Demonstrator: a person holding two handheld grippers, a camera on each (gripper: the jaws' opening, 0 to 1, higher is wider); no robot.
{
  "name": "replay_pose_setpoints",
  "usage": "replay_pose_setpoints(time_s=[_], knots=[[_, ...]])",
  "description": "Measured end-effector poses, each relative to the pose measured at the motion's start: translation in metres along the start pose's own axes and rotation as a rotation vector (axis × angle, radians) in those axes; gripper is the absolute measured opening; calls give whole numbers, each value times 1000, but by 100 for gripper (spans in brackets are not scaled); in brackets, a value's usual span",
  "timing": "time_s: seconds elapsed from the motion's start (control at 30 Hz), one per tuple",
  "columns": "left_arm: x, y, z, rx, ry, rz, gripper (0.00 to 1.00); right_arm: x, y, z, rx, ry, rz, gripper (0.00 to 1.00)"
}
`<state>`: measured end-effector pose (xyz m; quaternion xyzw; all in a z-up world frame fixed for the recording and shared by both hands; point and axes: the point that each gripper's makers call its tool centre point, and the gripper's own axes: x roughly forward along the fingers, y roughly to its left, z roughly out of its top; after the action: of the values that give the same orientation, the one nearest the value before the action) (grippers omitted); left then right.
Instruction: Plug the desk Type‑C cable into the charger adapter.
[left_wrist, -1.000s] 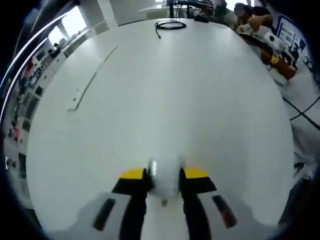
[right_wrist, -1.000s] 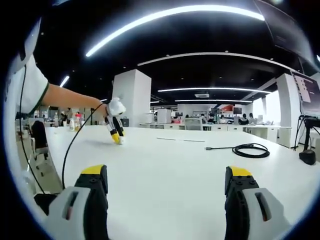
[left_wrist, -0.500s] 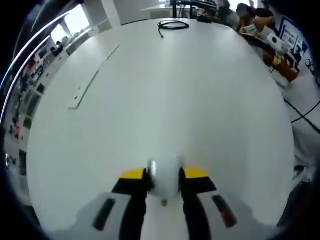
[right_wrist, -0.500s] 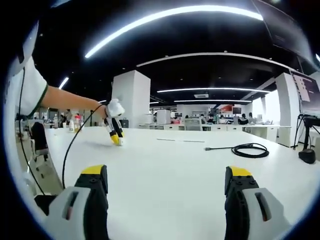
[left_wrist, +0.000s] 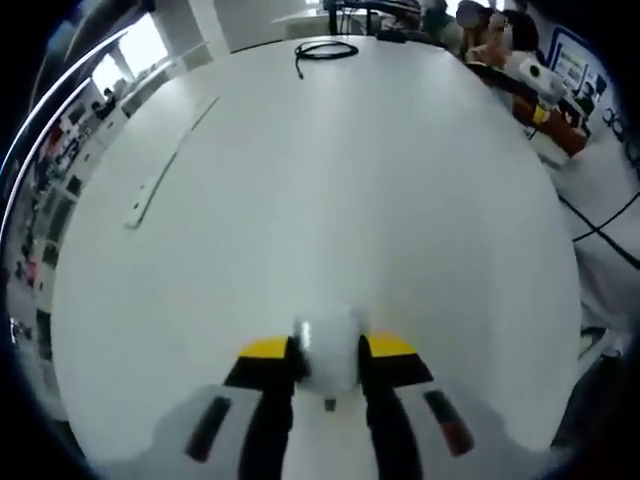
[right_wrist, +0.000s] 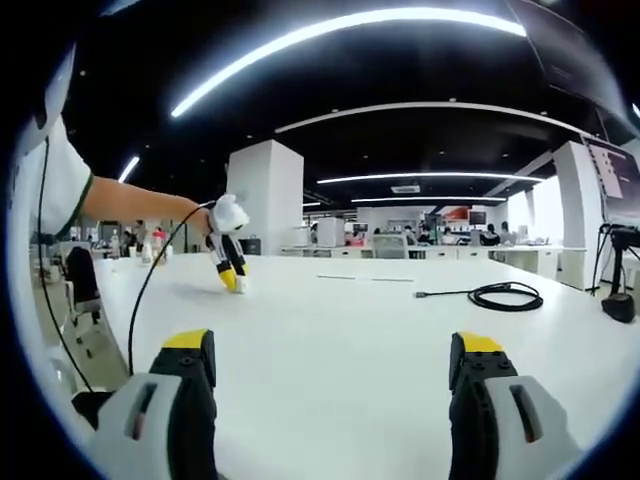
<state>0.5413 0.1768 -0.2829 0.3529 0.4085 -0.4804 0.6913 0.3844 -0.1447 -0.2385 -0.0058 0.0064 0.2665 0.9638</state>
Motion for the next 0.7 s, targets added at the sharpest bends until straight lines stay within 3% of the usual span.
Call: replay_pose_setpoints(time_s=[0.07, 0.63, 0.7], knots=[[0, -12, 4, -3, 3, -2, 25, 0, 0, 0, 3, 0, 2, 98], [-4, -5, -6, -86, -15, 11, 25, 1, 3, -2, 10, 8, 14, 98], [-5, -19, -3, -92, -24, 13, 25, 1, 5, -1, 8, 6, 20, 98]])
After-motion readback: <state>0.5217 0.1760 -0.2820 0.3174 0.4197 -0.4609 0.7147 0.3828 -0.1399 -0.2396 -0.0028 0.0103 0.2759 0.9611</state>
